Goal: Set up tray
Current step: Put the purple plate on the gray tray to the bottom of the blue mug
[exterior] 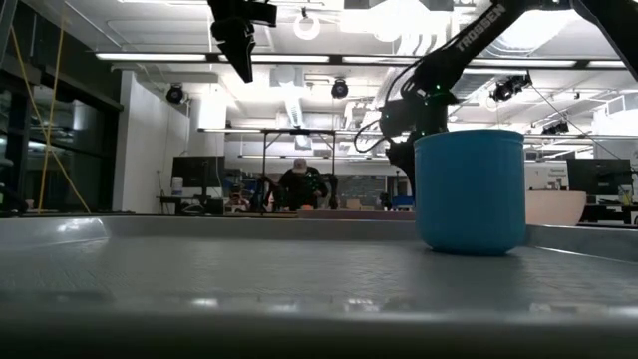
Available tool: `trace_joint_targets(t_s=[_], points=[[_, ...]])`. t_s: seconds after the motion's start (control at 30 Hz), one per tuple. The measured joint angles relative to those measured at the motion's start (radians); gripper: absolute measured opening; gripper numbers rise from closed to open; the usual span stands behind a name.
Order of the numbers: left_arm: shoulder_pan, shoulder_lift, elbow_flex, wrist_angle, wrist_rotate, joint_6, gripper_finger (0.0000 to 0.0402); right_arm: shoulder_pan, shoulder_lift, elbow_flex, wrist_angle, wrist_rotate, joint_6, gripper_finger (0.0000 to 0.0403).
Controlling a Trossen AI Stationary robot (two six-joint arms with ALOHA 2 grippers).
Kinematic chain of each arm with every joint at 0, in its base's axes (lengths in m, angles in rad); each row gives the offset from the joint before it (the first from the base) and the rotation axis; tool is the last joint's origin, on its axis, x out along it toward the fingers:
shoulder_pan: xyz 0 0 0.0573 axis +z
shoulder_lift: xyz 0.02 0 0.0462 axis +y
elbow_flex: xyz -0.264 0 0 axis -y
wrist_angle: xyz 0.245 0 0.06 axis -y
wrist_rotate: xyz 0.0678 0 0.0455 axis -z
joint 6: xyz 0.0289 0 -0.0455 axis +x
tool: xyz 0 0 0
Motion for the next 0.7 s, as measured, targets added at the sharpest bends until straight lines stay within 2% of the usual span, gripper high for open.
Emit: trace_joint_targets(t_s=[0.2, 0.7], points=[[0.0, 0.0, 0.0, 0.0, -0.001, -0.009, 0.0294, 0.0, 0.0, -0.042, 0.045, -0.013, 0.001, 0.0215], [0.0, 0.0, 0.0, 0.0, -0.003, -0.017, 0.0294, 0.023, 0.001, -0.043, 0.101, -0.049, 0.061, 0.0188]])
